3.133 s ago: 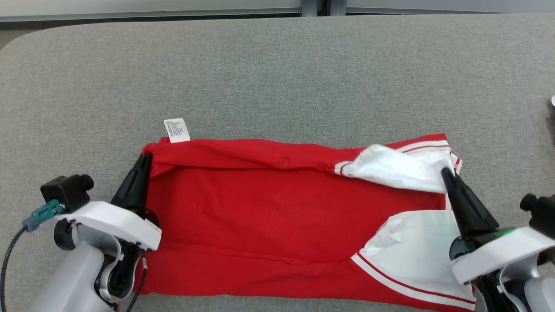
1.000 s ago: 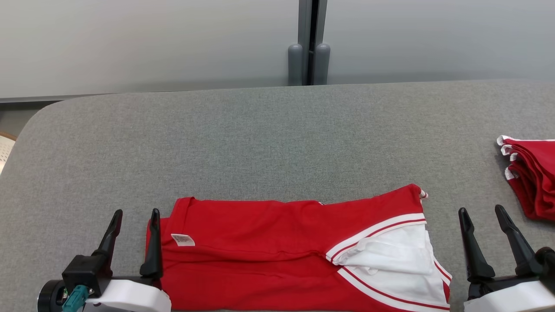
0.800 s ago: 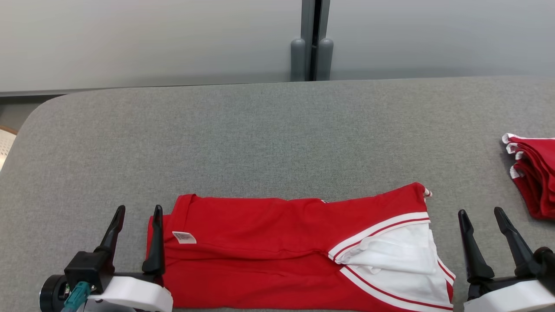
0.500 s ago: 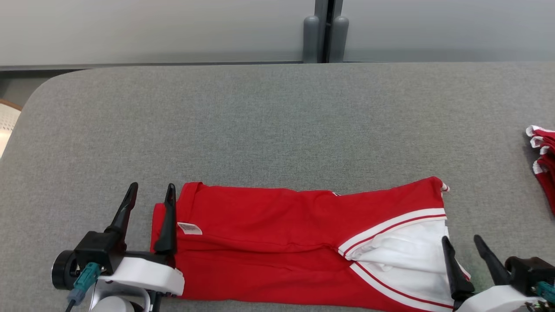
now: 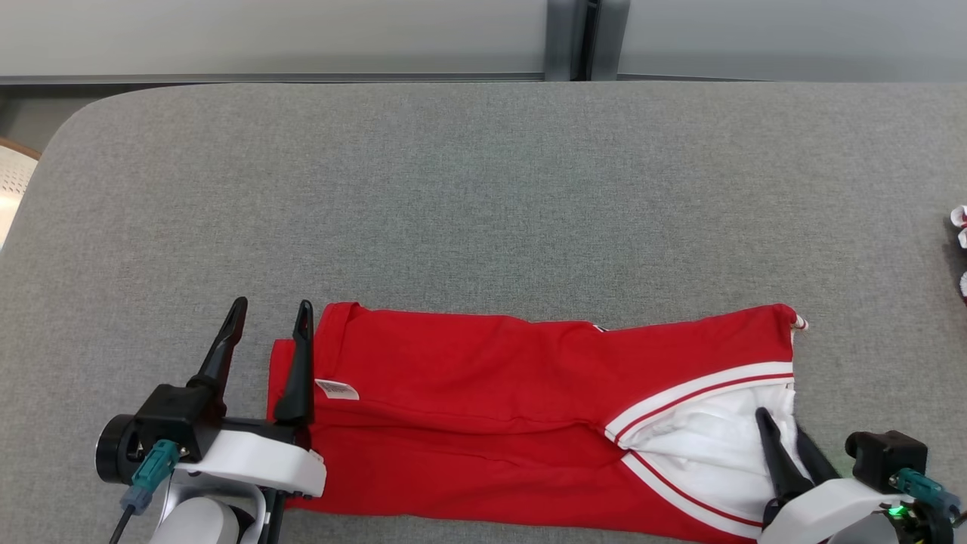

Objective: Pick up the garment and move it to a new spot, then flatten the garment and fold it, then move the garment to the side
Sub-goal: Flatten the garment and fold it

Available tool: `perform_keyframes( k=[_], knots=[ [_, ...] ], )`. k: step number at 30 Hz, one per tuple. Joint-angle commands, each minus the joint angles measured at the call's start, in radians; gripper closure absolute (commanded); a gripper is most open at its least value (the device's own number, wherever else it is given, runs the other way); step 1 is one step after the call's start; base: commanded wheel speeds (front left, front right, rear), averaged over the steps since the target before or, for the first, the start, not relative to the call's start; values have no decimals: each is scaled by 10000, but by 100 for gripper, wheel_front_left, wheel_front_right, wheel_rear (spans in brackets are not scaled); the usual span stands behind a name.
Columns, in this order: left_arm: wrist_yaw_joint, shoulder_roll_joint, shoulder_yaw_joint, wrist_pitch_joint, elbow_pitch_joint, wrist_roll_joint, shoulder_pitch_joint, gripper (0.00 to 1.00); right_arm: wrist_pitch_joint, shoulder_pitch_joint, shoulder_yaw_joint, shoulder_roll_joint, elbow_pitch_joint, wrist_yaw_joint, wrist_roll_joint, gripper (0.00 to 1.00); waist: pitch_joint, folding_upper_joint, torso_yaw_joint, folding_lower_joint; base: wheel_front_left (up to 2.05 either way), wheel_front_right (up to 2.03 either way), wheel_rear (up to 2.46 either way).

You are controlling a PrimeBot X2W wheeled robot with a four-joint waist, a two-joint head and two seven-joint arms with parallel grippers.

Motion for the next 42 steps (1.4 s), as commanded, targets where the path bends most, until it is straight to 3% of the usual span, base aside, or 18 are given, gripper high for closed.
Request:
perform_keyframes(
  k=[1,12,19,25,30,33,37,42],
  knots=[
    [-28,13,101,-41,7,133,-158,0,104,172,274,62,420,33,120,100,-9,0,-42,0,0,0,0],
    [-77,-56,278,-41,-34,191,-54,0,-530,57,-720,-818,160,-7,426,100,-25,0,-248,0,0,0,0],
    [-97,-70,361,-41,22,197,0,0,-337,-208,-1295,-1573,38,11,362,100,-14,0,-371,0,0,0,0],
    [-137,-110,451,-41,37,231,42,0,-69,-354,-1041,-1645,-1206,12,-35,100,-111,0,-417,0,0,0,0],
    [-154,-101,510,-41,50,200,159,0,1111,-459,-247,-1097,-3941,16,-760,100,-213,0,-565,0,0,0,0],
    [-195,-96,465,-16,106,147,55,0,1981,-687,1148,-632,-5520,16,-977,100,-254,0,-605,0,0,0,0],
    [-228,-97,405,21,141,123,-83,0,2227,-1164,2687,13,-5642,16,-635,100,-264,0,-545,0,0,0,0],
    [-284,-188,267,82,135,100,-248,0,1970,-1766,4210,767,-4390,20,-122,100,-257,0,-226,0,0,0,0]
  ],
)
